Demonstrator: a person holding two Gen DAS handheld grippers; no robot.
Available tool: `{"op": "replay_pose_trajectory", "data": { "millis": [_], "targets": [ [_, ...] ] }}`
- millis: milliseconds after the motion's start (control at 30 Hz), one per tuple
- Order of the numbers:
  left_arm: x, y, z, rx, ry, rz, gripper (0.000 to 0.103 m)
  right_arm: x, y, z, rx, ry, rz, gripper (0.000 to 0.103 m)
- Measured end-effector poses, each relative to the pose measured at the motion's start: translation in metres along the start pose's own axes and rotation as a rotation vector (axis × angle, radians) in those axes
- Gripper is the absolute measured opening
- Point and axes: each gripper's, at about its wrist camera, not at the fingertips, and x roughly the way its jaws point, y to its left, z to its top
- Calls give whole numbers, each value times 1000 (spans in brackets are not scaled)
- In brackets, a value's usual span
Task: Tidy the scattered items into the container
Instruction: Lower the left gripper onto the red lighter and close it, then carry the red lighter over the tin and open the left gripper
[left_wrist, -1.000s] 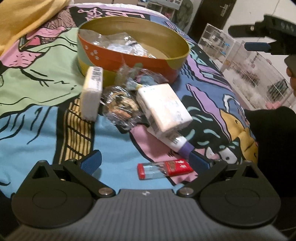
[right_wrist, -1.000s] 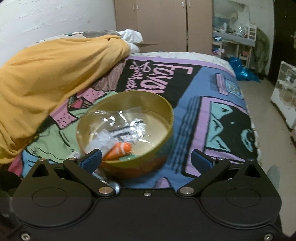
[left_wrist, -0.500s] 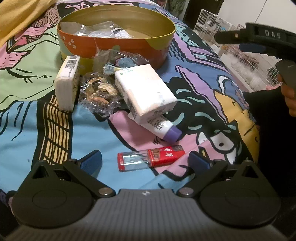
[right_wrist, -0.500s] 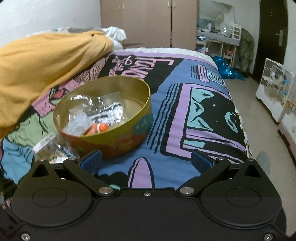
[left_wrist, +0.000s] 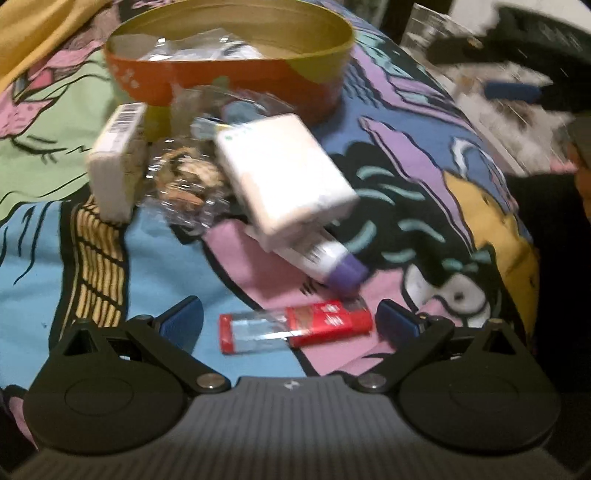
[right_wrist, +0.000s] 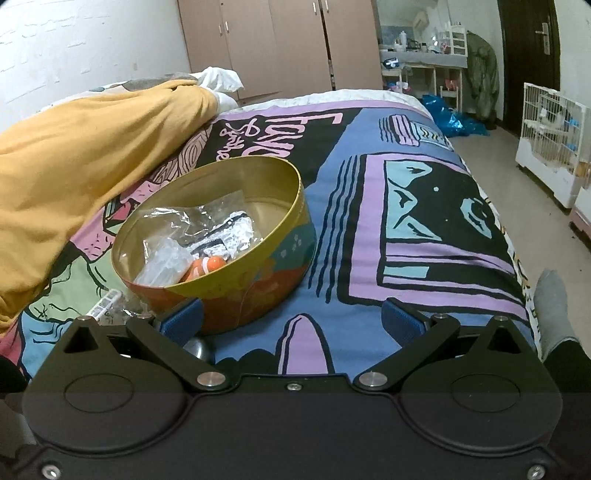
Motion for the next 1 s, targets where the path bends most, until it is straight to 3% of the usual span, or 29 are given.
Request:
{"op": "replay_pose_trajectory", "data": {
  "millis": [233, 333, 1000],
  "targets": [
    [2, -6, -5, 16, -9, 43, 97, 3, 3, -2, 0, 3, 4, 103],
    [-1, -6, -5, 23, -26, 61, 84, 3, 3, -3, -3, 0, 6, 103],
    [-31, 16, 6, -31, -59, 49, 83, 6, 2, -6, 18, 16, 8, 103]
  ]
}}
